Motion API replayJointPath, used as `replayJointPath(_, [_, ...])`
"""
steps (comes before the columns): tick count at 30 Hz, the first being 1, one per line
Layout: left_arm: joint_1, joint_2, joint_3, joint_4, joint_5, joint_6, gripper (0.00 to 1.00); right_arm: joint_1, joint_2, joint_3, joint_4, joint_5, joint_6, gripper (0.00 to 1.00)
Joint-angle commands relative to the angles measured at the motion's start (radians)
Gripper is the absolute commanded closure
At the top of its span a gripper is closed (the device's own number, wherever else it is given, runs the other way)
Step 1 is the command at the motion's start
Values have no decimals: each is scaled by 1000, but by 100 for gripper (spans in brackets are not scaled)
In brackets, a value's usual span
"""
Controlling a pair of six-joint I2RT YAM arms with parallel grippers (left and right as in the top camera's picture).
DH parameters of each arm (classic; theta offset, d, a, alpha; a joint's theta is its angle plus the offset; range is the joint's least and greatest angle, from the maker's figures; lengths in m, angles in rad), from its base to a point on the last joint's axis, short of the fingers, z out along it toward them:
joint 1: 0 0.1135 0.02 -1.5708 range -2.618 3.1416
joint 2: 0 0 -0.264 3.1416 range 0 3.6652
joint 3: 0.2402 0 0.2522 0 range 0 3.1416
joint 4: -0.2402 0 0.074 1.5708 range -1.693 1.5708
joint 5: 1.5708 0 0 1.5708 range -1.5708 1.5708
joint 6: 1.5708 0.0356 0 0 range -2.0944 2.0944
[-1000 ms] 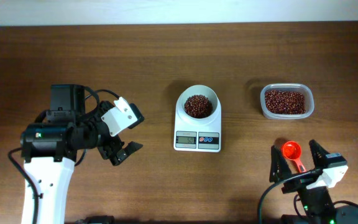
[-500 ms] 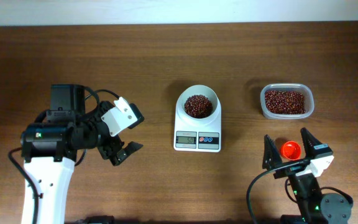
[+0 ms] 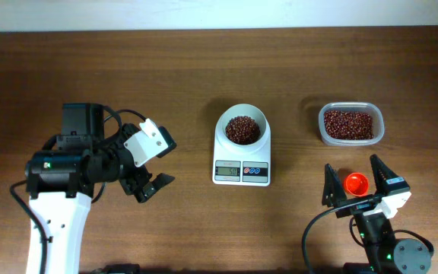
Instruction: Scoop and weigh 50g on scale
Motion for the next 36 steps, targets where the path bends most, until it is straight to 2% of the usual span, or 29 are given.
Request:
replayJointPath(1, [2, -6, 8, -1, 21, -10, 1, 27, -11, -7, 7, 5, 1, 1])
replayJointPath(12, [2, -6, 8, -1, 21, -10, 1, 30, -11, -12, 9, 9, 0, 1])
replayJointPath(23, [2, -6, 8, -1, 21, -10, 1, 30, -11, -55, 82, 10, -79, 1])
replayJointPath(25, [2, -6, 8, -1, 21, -10, 1, 30, -11, -108, 158, 9, -79, 1])
replayJointPath(27, [2, -6, 8, -1, 21, -10, 1, 30, -11, -199, 325, 9, -79, 1])
replayJointPath(32, [2, -6, 8, -1, 21, -10, 1, 41, -11, -203, 303, 18, -76, 1])
replayJointPath(36, [2, -6, 8, -1, 21, -10, 1, 69, -11, -203, 190, 89, -76, 1])
